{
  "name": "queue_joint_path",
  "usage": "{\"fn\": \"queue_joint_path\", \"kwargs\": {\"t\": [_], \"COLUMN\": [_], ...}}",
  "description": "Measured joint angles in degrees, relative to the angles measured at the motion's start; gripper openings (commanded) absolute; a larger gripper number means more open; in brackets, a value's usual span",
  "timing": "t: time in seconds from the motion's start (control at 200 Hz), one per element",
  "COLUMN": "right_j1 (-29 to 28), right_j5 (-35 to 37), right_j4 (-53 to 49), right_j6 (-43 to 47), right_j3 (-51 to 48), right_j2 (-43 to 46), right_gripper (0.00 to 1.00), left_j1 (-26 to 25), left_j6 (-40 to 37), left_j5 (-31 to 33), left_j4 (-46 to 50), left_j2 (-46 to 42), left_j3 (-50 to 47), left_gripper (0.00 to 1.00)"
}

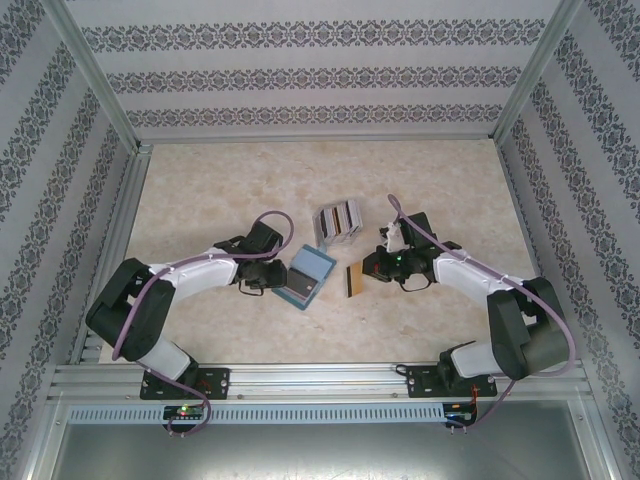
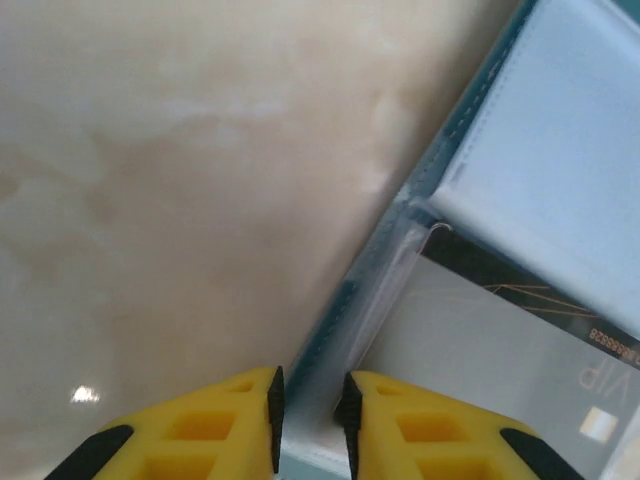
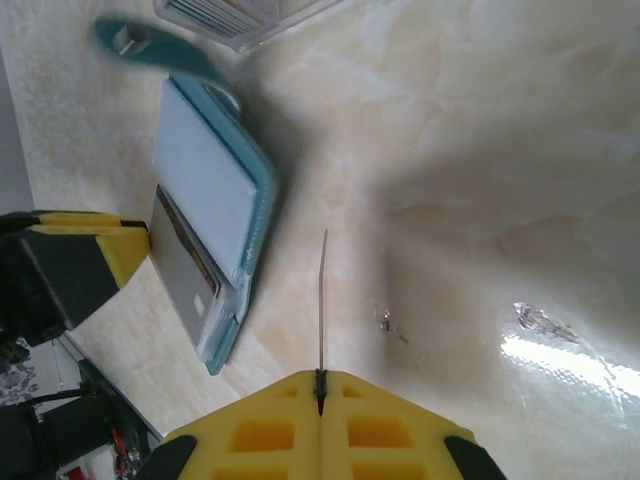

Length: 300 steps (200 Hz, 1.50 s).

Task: Put the credit cards into the card holder
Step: Rotate the card holder at the center of the table.

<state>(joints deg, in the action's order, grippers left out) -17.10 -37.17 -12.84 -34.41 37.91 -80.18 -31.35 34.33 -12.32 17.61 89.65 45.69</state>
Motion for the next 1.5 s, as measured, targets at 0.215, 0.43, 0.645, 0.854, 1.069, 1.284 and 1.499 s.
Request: {"fn": "queue_joint_path", "kwargs": {"t": [0.215, 0.43, 0.645, 0.854, 1.069, 1.284, 1.499], "right_j1": [2.36, 4.83, 4.96, 4.96, 5.11, 5.64, 1.77], "right_j5": [-1.77, -2.75, -1.16, -0.92, 0.00, -0.46, -1.46], "right_j4": [0.04, 0.02, 0.61, 0.68, 0.04, -2.43, -2.67], "right_j6": [-0.17, 0.20, 0.76, 1.84, 3.41, 5.53, 6.12], "right_j3": [-1.44, -1.46, -1.33, 0.92, 3.04, 4.74, 10.12], "right_j2": [0.37, 0.96, -2.58, -5.77, -5.57, -6.21, -12.04], "right_gripper": [0.03, 0.04, 0.04, 0.03, 0.03, 0.03, 0.03], "left_j1": [0.02, -3.10, -10.82, -17.94, -22.62, -23.04, -23.04], "left_j6": [0.79, 6.27, 13.68, 21.94, 26.99, 29.18, 29.14], "left_j5": [-6.01, -8.46, -8.59, -6.64, -4.07, -1.90, 2.25], "left_j4": [-6.73, -11.19, -15.06, -21.70, -24.26, -23.71, -19.04], "left_j2": [0.87, -3.06, -3.78, -0.63, 4.00, 3.13, -2.03], "left_j3": [-2.19, -8.02, -10.21, -9.77, -5.66, -5.53, -4.50], "left_gripper": [0.26, 0.27, 0.27, 0.27, 0.31, 0.35, 0.37]}}
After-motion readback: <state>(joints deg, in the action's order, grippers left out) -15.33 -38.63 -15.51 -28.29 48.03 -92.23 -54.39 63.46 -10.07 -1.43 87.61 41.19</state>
